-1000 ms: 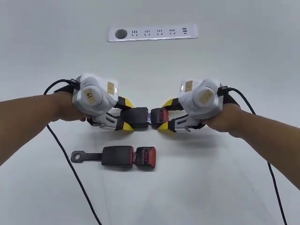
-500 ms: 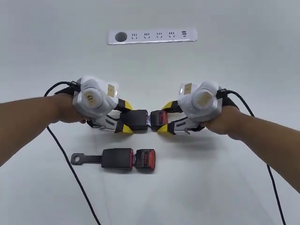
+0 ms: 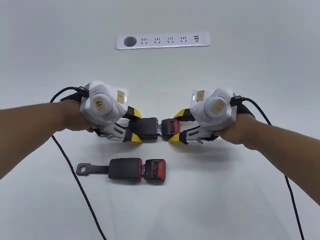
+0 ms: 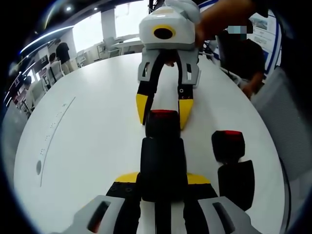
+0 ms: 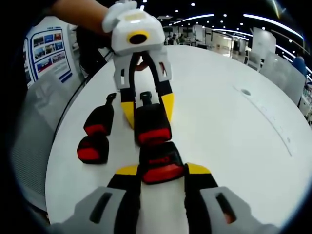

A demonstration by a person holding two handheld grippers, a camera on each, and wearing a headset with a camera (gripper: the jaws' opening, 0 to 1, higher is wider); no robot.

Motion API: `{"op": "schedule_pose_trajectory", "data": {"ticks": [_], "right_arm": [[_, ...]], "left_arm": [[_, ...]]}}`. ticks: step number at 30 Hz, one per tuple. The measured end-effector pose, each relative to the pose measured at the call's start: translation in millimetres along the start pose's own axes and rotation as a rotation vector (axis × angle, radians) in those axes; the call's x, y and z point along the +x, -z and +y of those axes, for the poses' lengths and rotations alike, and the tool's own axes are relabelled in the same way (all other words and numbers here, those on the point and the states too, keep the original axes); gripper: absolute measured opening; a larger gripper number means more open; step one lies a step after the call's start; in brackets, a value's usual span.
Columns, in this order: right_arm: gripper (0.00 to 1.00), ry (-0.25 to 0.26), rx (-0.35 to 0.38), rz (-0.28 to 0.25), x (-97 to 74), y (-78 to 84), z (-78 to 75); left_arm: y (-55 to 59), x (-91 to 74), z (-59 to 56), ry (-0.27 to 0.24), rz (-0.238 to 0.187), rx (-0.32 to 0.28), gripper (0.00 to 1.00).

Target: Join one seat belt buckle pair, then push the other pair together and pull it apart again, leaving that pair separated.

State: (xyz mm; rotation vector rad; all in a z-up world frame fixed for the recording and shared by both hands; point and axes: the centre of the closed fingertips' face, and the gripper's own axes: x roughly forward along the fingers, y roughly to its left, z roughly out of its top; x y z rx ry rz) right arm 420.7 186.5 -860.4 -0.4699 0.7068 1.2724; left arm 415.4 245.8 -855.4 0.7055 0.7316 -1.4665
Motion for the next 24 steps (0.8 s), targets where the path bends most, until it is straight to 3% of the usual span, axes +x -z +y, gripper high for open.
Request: {"op": "schedule_pose_trajectory", "data": {"ticks": [24], "right_arm": [[0.34,0.035,0.036,-0.011,-32.8,30.2,-3.0]], "left_arm": [[0.7,-1.2,-0.2,0.003,-0.003,-0.002,0.34]]}}
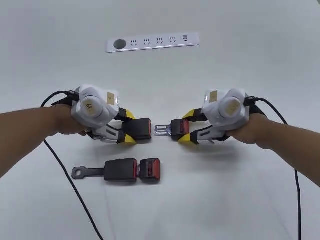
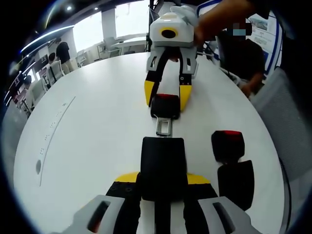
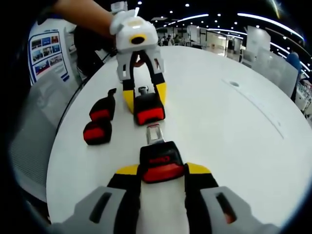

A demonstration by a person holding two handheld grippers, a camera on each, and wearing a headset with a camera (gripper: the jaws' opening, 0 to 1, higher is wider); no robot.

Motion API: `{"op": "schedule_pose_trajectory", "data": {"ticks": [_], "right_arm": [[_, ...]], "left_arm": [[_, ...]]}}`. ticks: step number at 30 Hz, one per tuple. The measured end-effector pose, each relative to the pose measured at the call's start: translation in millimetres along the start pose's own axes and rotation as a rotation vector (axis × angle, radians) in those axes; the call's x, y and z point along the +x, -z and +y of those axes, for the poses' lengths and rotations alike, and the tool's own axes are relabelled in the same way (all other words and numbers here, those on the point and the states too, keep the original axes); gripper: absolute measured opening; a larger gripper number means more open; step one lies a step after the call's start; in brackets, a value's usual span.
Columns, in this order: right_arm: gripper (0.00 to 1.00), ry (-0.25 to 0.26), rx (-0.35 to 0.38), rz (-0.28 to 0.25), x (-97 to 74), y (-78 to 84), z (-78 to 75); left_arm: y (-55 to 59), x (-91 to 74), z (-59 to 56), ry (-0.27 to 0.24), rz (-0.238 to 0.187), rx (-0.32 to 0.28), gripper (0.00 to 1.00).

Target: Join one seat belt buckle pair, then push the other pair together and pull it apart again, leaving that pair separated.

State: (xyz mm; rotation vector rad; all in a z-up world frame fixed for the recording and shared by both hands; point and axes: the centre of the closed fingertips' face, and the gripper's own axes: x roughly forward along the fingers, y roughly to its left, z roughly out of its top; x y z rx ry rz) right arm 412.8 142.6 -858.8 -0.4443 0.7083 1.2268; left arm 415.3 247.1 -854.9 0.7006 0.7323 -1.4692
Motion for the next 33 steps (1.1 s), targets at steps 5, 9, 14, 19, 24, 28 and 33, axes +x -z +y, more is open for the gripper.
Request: {"op": "schedule_pose_trajectory", "data": {"ticks": [5,9,14,19,24,28,33], "right_arm": [[0.34,-0.002,0.01,0.0,-7.9,8.8,-2.9],[0.34,-0.014,0.018,-0.007,-15.2,14.8,-1.3],[0.34,-0.001,0.019,-0.001,-25.0,22.8,-0.7],[0.35,0.004,0.02,0.008,-36.4,31.1,2.8],[0.35,0.006,0.016,0.013,-45.9,38.3,4.4],[0.35,0.007,0.023,0.019,-51.7,43.9,2.8],[0.35,0.016,0.022,0.028,-57.8,49.4,-0.5]], "left_arm": [[-0.2,0.0,-0.3,0.0,-0.001,0.001,0.34],[-0.2,0.0,-0.5,0.0,0.001,0.0,0.34],[-0.4,0.1,-1.1,0.0,0.002,0.0,0.34],[-0.7,0.1,-1.6,0.0,0.004,0.0,0.34],[-1.0,0.3,-1.8,-0.001,0.006,-0.001,0.34],[-0.9,0.4,-1.6,-0.001,0.005,-0.003,0.34],[-0.7,0.4,-1.6,-0.001,0.004,-0.006,0.34]]}}
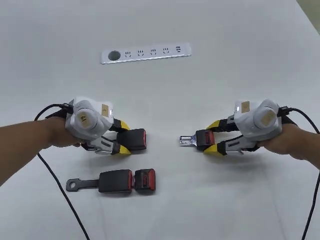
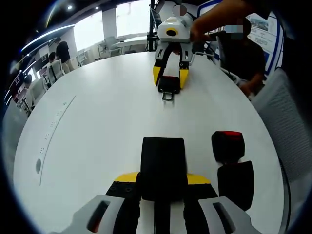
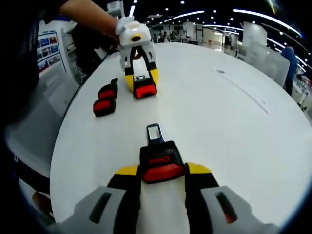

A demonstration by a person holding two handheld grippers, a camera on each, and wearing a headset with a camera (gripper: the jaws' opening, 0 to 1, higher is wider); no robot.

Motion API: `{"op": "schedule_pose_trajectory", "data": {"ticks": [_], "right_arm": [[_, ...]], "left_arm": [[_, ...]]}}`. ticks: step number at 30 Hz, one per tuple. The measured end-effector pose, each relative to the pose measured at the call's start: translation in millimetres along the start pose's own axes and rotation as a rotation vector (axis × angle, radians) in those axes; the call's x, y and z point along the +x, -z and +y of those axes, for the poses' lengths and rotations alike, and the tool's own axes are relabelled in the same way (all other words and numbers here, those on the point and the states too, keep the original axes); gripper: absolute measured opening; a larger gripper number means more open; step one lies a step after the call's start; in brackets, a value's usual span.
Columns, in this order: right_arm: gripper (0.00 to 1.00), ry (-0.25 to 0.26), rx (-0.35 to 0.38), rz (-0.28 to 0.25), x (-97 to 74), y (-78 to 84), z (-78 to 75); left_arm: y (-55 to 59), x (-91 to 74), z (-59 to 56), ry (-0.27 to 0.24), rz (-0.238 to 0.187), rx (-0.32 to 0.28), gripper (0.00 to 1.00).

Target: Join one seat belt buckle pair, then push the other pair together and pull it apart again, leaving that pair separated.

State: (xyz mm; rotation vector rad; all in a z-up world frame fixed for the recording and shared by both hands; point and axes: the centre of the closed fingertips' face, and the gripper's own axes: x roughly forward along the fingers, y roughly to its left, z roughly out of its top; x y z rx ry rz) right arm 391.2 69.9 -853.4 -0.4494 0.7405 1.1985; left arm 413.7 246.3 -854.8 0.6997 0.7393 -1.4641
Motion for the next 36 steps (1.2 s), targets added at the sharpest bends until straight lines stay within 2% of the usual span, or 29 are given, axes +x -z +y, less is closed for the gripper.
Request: {"op": "schedule_pose_trajectory", "data": {"ticks": [11,18,20,23,25,26,28,30,32,34,36], "right_arm": [[0.35,-0.003,0.006,0.019,-15.0,15.2,-4.7],[0.36,-0.007,0.012,0.021,-16.8,15.8,-3.8],[0.36,-0.002,-0.014,0.031,-16.0,15.3,-2.8],[0.37,0.006,-0.011,0.03,-15.3,13.8,-2.0],[0.46,0.028,-0.01,0.032,-16.0,12.1,-1.6],[0.5,0.04,-0.006,0.018,-17.2,8.8,-2.3],[0.6,0.069,0.057,-0.037,-19.5,-0.5,-4.4],[0.67,0.111,0.06,-0.036,-23.0,-1.1,-9.7],[0.72,0.163,0.053,-0.058,-25.5,-2.0,-16.7],[0.73,0.215,0.096,-0.074,-28.9,-4.1,-20.0],[0.74,0.267,0.131,-0.101,-33.4,-6.9,-24.0]], "left_arm": [[0.2,0.6,0.6,0.0,0.0,-0.004,0.34],[-0.1,0.8,1.0,0.0,0.002,-0.005,0.35],[-0.3,0.9,1.2,-0.004,-0.003,-0.014,0.35],[0.1,0.8,1.0,-0.015,-0.005,-0.052,0.35],[-3.7,0.7,-8.0,0.026,-0.019,-0.12,0.44],[-5.1,-0.1,-8.4,0.034,-0.026,-0.132,0.48],[-4.8,-3.0,-8.1,0.017,-0.031,-0.195,0.52],[-2.4,-6.8,-8.4,-0.004,-0.034,-0.236,0.54],[-1.8,-9.3,-13.3,-0.004,-0.036,-0.298,0.59],[-2.4,-13.6,-16.1,-0.028,-0.033,-0.276,0.62],[-3.3,-19.7,-16.2,-0.059,-0.038,-0.299,0.64]]}}
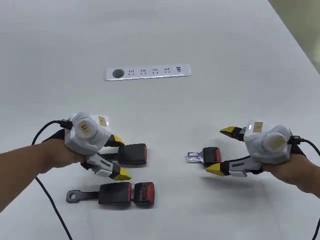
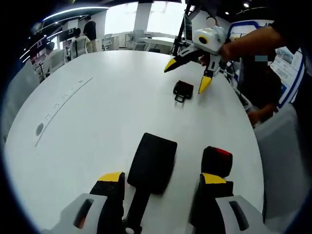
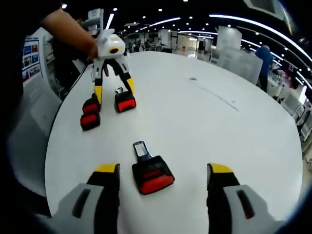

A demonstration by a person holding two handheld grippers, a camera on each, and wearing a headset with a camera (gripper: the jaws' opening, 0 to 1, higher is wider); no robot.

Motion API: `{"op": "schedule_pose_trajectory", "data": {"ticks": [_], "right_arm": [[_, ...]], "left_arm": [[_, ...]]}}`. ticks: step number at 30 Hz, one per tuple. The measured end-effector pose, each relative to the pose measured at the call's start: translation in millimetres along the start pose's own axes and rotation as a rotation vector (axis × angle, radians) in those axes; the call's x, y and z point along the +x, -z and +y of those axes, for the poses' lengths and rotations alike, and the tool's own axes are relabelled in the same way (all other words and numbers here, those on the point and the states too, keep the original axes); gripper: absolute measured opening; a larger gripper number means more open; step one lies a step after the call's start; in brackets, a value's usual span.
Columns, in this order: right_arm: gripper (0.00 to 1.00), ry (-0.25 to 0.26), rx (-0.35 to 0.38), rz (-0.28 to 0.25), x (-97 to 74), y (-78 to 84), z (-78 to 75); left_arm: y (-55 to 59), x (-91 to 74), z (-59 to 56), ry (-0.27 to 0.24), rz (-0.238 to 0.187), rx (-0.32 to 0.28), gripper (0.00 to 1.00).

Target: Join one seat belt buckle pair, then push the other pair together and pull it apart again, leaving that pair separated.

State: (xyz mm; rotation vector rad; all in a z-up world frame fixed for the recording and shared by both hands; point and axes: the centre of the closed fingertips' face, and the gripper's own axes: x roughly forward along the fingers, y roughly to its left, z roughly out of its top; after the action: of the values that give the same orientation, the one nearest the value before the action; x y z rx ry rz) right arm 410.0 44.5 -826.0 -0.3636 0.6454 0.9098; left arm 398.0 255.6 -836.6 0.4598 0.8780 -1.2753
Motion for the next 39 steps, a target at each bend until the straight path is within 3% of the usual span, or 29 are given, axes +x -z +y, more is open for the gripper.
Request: {"op": "schedule_pose_trajectory", "data": {"ticks": [3,4,5,9,11,12,13,14,16,17,22,25,30,34,39], "right_arm": [[0.77,0.069,0.066,-0.033,-4.2,-4.1,-7.7],[0.78,0.105,0.077,-0.048,-7.2,-7.6,-10.6],[0.78,0.113,0.074,-0.05,-8.7,-9.7,-9.2],[0.81,0.155,0.098,-0.066,-13.5,-20.4,-4.6],[0.83,0.191,0.096,-0.085,-18.4,-27.1,-3.0],[0.83,0.197,0.095,-0.086,-19.1,-27.7,-3.0],[0.83,0.245,0.125,-0.102,-23.6,-31.8,-4.3],[0.84,0.26,0.144,-0.12,-25.4,-35.7,-3.4],[0.88,0.27,0.149,-0.143,-27.8,-42.3,0.9],[0.89,0.279,0.157,-0.152,-29.9,-45.4,5.7],[0.91,0.301,0.175,-0.173,-38.6,-52.3,23.0],[0.91,0.307,0.181,-0.184,-43.3,-55.2,34.0],[0.92,0.327,0.198,-0.206,-54.3,-56.8,51.7],[0.93,0.335,0.192,-0.229,-64.3,-59.6,64.2],[0.94,0.331,0.17,-0.239,-73.7,-61.3,82.6]], "left_arm": [[-13.1,-11.2,1.5,-0.041,-0.092,-0.116,0.78],[-21.4,-18.2,4.6,-0.068,-0.156,-0.147,0.82],[-25.3,-23.7,7.2,-0.093,-0.191,-0.157,0.86],[-24.6,-48.4,14.1,-0.196,-0.236,-0.182,0.92],[-24.6,-54.5,14.4,-0.215,-0.251,-0.187,1.0],[-25.2,-61.3,13.3,-0.226,-0.274,-0.22,1.0],[-26.1,-70.5,18.3,-0.272,-0.301,-0.221,1.0],[-26.3,-78.8,20.1,-0.304,-0.328,-0.242,1.0],[-26.7,-89.3,19.1,-0.324,-0.375,-0.292,1.0],[-24.3,-93.3,18.9,-0.34,-0.377,-0.296,1.0],[-13.5,-105.8,8.0,-0.364,-0.396,-0.298,1.0],[-12.1,-115.9,-8.9,-0.356,-0.45,-0.321,1.0],[6.3,-124.5,-35.1,-0.351,-0.426,-0.294,1.0],[11.3,-141.4,-47.6,-0.37,-0.477,-0.308,1.0],[24.3,-153.7,-66.0,-0.377,-0.493,-0.309,1.0]]}}
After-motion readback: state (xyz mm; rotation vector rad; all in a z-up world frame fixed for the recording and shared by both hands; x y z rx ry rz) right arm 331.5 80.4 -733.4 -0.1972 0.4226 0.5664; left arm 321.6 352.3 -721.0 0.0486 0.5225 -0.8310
